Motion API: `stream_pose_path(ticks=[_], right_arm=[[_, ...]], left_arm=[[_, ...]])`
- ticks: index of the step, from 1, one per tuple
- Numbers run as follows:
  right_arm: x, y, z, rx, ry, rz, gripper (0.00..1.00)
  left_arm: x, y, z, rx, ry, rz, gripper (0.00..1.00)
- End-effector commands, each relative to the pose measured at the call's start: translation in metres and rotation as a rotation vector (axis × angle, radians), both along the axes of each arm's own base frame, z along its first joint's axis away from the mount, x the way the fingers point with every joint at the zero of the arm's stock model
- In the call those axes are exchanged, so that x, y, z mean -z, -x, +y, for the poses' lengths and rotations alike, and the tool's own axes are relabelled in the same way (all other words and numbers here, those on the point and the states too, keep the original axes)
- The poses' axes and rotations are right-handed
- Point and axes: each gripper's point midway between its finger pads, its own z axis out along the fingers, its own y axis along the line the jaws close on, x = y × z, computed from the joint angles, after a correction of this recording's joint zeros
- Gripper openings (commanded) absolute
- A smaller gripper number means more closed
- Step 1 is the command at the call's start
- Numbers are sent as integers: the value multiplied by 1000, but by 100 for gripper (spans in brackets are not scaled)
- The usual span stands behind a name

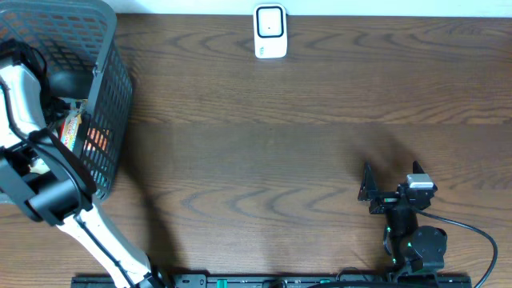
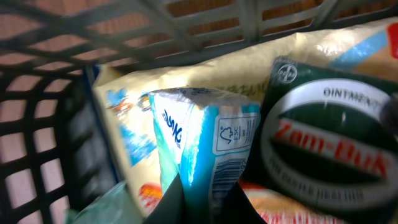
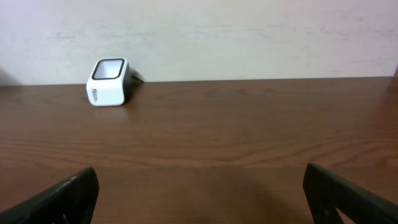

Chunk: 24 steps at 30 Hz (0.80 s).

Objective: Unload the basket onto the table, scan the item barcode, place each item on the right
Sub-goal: 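Lower the left gripper and grasp the blue-white Kleenex tissue pack, then carry the tissue pack to the table center and release it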

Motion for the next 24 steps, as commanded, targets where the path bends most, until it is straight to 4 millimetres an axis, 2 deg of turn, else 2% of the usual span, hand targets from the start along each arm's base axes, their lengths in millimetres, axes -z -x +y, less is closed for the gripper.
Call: stream_pose_path(ticks=[1, 7, 11, 16, 20, 22, 24], right_arm=[[0, 0, -1, 4, 12, -2, 99], [0, 0, -1, 4, 12, -2, 99], [0, 0, -1, 4, 11, -2, 99], [0, 0, -1, 4, 11, -2, 99], [0, 0, -1, 4, 11, -2, 99], [0, 0, -1, 4, 12, -2, 99], [0, 0, -1, 4, 12, -2, 99]], left_arm=[[-62, 6, -2, 9, -67, -105, 7], [-142, 23, -13, 10, -151, -263, 8], [-188, 28, -37, 44, -123, -435, 8], [-247, 13, -95, 161, 58, -770, 8], [-292, -3, -152, 331, 228, -989, 8], [-306, -10, -181, 425, 285, -1045, 8], [-312, -16, -210, 510, 323, -1056, 8]])
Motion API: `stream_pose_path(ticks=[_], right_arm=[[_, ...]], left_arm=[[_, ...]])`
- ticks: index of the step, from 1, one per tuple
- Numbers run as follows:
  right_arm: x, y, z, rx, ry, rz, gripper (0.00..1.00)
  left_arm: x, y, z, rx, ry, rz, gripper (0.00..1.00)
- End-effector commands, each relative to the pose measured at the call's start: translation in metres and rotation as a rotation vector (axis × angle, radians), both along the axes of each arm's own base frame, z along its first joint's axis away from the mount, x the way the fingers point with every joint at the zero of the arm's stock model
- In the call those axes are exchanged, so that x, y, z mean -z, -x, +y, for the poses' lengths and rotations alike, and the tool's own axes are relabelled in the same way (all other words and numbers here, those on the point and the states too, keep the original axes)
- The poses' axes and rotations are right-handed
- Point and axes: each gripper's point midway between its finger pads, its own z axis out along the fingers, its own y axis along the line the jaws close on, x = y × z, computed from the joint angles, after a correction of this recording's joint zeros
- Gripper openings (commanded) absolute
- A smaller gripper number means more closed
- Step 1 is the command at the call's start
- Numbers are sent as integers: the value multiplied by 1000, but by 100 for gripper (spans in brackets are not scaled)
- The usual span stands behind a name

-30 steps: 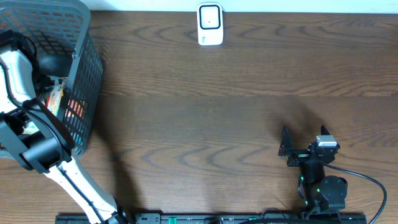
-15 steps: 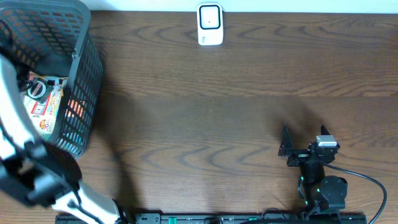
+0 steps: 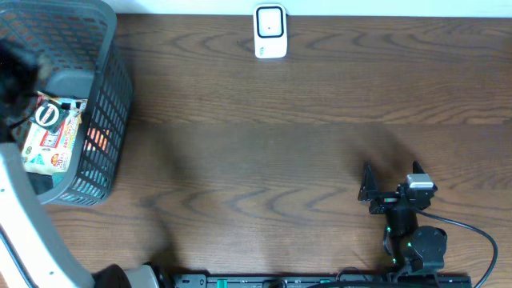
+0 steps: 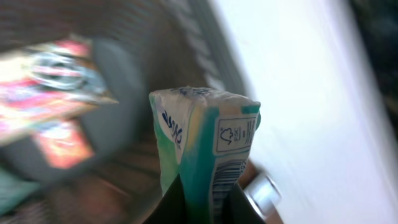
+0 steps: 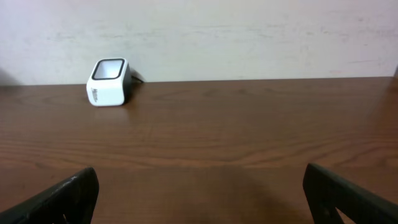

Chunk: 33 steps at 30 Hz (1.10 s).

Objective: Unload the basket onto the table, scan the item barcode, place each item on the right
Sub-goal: 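Carry the tissue pack to the table center and release it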

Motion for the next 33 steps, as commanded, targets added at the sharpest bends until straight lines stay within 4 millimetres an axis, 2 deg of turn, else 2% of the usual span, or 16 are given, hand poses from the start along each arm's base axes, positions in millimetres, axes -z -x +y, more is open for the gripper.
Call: stream_pose_path(ticks=[1, 5, 8, 16, 20, 26, 29, 33], right_arm=[[0, 0, -1, 4, 11, -2, 99], [0, 0, -1, 4, 12, -2, 99], [0, 0, -1, 4, 11, -2, 99], [0, 0, -1, 4, 11, -2, 99], [0, 0, -1, 4, 11, -2, 99], [0, 0, -1, 4, 11, -2, 99], [0, 0, -1, 4, 11, -2, 99], [0, 0, -1, 4, 11, -2, 99]], left_arm=[[-11, -15, -73, 268, 77, -59, 8], [-5, -26, -149, 579, -67, -59, 8], [10, -31, -202, 792, -183, -40, 8], [88, -40, -304, 997, -321, 161, 8], [136, -42, -342, 1060, -387, 273, 8], [208, -37, -388, 1162, -424, 418, 8], [241, -34, -403, 1196, -435, 484, 8], [277, -30, -412, 1224, -441, 563, 8]])
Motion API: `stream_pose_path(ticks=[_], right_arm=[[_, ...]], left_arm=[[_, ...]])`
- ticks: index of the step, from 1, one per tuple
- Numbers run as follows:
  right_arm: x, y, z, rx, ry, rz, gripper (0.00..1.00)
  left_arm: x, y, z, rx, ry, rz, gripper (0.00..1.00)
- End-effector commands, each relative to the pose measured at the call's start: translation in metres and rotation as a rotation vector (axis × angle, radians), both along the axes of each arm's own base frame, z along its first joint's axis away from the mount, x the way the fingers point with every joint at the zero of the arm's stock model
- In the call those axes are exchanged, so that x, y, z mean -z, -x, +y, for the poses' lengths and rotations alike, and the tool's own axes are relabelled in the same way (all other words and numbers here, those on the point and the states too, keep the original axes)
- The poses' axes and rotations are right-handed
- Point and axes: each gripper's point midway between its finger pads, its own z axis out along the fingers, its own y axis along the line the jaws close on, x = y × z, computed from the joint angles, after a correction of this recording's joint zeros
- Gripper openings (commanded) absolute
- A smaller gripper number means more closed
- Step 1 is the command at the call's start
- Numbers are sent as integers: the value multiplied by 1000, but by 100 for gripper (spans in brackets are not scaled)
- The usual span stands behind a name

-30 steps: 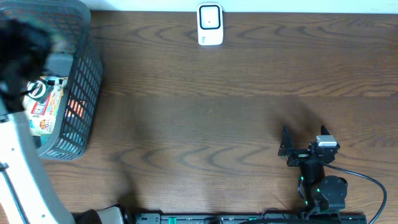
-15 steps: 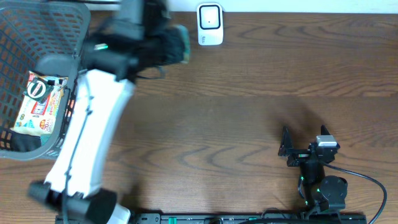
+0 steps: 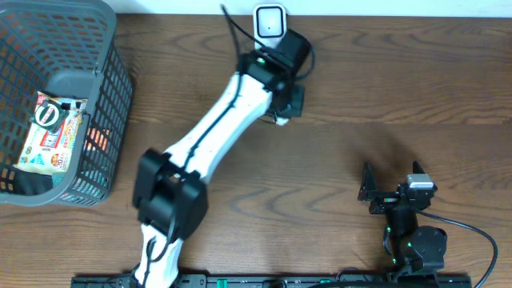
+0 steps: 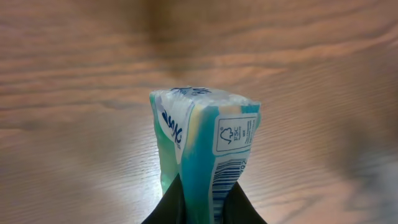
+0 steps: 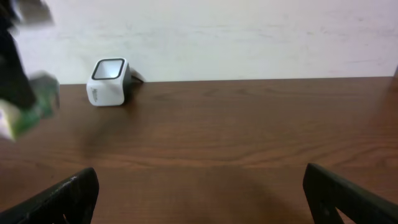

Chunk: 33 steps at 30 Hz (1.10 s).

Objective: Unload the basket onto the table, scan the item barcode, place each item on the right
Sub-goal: 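Carry the tissue pack to the table center and release it, then move the left gripper back into the grey basket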

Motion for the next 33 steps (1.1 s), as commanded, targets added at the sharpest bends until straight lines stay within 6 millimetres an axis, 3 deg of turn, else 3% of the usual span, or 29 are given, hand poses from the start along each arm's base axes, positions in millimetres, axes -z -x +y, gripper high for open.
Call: stream_pose_path(ticks=[1, 4, 5, 6, 7, 10, 14, 20, 22, 28, 30, 33], right_arm=[[0, 0, -1, 4, 11, -2, 99], [0, 0, -1, 4, 12, -2, 99], [0, 0, -1, 4, 12, -2, 99], [0, 0, -1, 4, 11, -2, 99], [0, 0, -1, 4, 11, -2, 99], [0, 0, -1, 4, 11, -2, 99], [0, 0, -1, 4, 11, -2, 99], [0, 0, -1, 4, 11, -2, 99], [0, 0, -1, 4, 11, -2, 99], [0, 0, -1, 4, 12, -1, 99], [0, 0, -1, 4, 12, -1, 99], [0, 0, -1, 4, 12, -1, 99]], left_arm=[[21, -1, -2, 16, -45, 19, 9], [33, 3, -2, 22, -65, 47, 22], [34, 4, -2, 22, -67, 51, 32], [34, 4, -2, 22, -68, 52, 57], [33, 4, -2, 22, -67, 50, 68], [24, 3, 1, 30, -61, 35, 71], [-3, -4, 11, 16, -34, -10, 73], [-80, -24, 50, -60, 48, -163, 73], [-110, -31, 75, -79, 63, -239, 76], [-201, -44, 209, -385, 11, -490, 83], [-221, -39, 262, -512, -40, -548, 83], [-233, -22, 337, -700, -126, -574, 83]])
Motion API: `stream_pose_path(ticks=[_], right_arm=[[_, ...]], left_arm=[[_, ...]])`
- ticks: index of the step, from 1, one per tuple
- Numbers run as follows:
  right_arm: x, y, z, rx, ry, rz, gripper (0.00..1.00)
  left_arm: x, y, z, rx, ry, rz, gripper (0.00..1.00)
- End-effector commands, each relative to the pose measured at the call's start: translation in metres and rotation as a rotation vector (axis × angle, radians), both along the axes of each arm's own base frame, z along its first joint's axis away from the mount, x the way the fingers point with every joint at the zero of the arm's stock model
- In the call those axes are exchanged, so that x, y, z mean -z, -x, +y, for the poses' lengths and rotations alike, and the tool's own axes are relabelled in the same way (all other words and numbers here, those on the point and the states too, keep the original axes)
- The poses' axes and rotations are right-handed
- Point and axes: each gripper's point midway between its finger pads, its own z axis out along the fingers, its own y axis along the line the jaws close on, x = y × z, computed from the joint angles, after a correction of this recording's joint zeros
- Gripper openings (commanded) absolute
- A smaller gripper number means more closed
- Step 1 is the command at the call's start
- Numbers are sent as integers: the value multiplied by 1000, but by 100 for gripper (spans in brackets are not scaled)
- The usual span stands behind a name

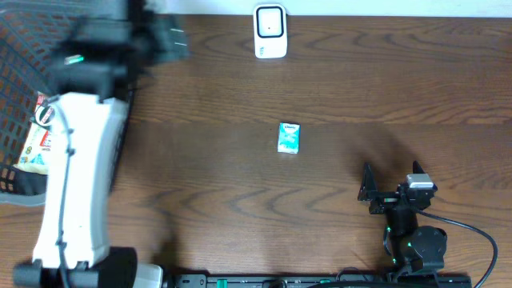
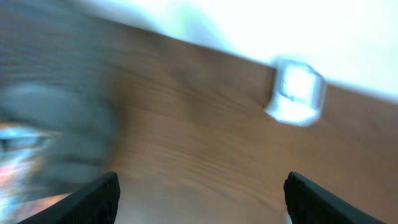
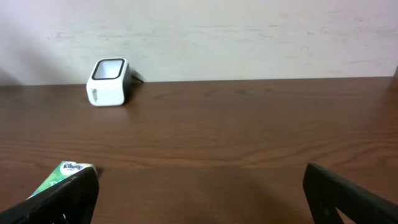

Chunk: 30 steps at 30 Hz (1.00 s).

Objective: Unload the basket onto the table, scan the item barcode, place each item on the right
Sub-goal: 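Move the left gripper back into the grey basket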

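Observation:
The teal and white tissue pack (image 1: 289, 138) lies flat on the brown table, below the white barcode scanner (image 1: 270, 30) that stands at the far edge. The right wrist view shows the pack (image 3: 68, 174) low at the left and the scanner (image 3: 110, 81) further back. My left gripper (image 1: 170, 38) is blurred at the upper left next to the basket; its wrist view shows it open and empty (image 2: 199, 205), with the scanner (image 2: 295, 92) ahead. My right gripper (image 1: 370, 190) rests open and empty (image 3: 199, 199) at the near right.
A grey mesh basket (image 1: 20, 44) stands at the left edge of the table, partly covered by my left arm. A snack packet (image 1: 38, 148) lies in it. The table's far edge runs along a white wall.
The tissue pack was held in my left gripper close below the scanner; it now lies on the table's middle. My left gripper is open and has moved to the upper left by the basket.
My left gripper was shut on the tissue pack inside the basket among other packets. Then it held the pack clear of the basket, then just below the scanner. Now the pack lies on the table and the gripper is open near the basket. The right arm has stayed put.

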Motion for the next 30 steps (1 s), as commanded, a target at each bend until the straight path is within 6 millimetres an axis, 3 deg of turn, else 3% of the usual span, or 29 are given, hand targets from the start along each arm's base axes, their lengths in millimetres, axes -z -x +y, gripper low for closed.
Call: stream_pose_path(ticks=[1, 6, 11, 13, 24, 30], right_arm=[[0, 0, -1, 4, 12, 0, 99], [1, 0, -1, 4, 12, 0, 99], [0, 0, -1, 4, 12, 0, 99], [0, 0, -1, 4, 12, 0, 99], [0, 0, -1, 4, 12, 0, 99], [0, 0, -1, 4, 12, 0, 99]], left_arm=[[-9, 21, 83, -238, -77, 5, 83], [24, 66, 169, -568, 25, 132, 83], [72, 108, 215, -894, 188, 261, 83], [88, 114, 222, -925, 211, 306, 83], [154, 123, 217, -931, 254, 524, 83], [199, 137, 214, -1061, 295, 640, 84]])
